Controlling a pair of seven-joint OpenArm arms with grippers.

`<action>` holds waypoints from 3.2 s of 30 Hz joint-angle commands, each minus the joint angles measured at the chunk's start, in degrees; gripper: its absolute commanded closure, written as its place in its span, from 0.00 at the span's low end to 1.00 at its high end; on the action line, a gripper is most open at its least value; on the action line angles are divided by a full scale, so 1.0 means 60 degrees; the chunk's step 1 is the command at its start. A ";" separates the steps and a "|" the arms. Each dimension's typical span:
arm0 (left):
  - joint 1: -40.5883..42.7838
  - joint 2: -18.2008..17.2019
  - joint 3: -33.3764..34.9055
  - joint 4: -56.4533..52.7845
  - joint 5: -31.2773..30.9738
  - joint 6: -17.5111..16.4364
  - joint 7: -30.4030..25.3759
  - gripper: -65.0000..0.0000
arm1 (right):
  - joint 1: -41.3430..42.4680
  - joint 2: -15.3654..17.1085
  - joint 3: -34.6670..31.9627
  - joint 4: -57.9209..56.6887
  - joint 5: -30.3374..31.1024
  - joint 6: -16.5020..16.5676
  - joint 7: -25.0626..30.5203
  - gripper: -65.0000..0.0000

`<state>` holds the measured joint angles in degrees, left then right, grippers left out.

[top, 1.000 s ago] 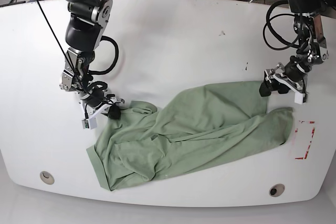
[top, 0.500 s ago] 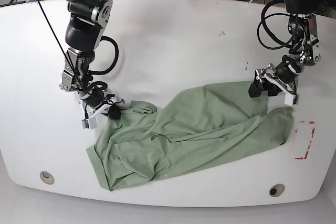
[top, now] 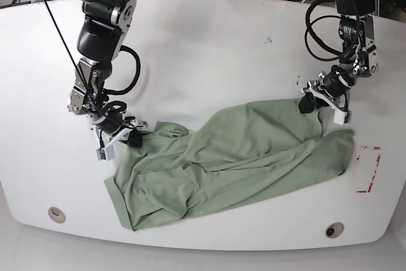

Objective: Layout the t-shirt on the table in an organized manner, then fold the t-shirt properly
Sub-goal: 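Close both grippers on the polo's edges, then lift the polo with both grippers and fling it across the table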

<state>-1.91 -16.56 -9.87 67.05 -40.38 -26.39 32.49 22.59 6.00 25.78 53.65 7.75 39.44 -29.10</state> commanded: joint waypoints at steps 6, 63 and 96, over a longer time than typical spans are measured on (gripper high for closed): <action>-0.0143 -0.0090 -0.0004 0.0086 0.0056 0.0025 0.0087 0.90 | 0.0067 0.0077 -0.0011 0.1015 0.0181 0.0093 -0.0285 0.99; -0.3513 -0.1482 -0.1059 0.6533 0.0012 0.0025 0.1655 1.00 | -0.0856 0.0766 0.0033 1.0202 0.1119 0.0093 -0.5106 1.00; -1.0956 -0.1468 -0.0985 0.4232 0.0041 0.0025 0.3032 1.00 | 0.8697 0.3051 -0.3015 0.3813 0.1090 0.0093 -0.5135 1.00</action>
<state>-62.89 -24.67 -15.68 93.80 -39.90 -26.50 51.88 70.28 23.51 8.38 77.03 14.44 40.51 -61.63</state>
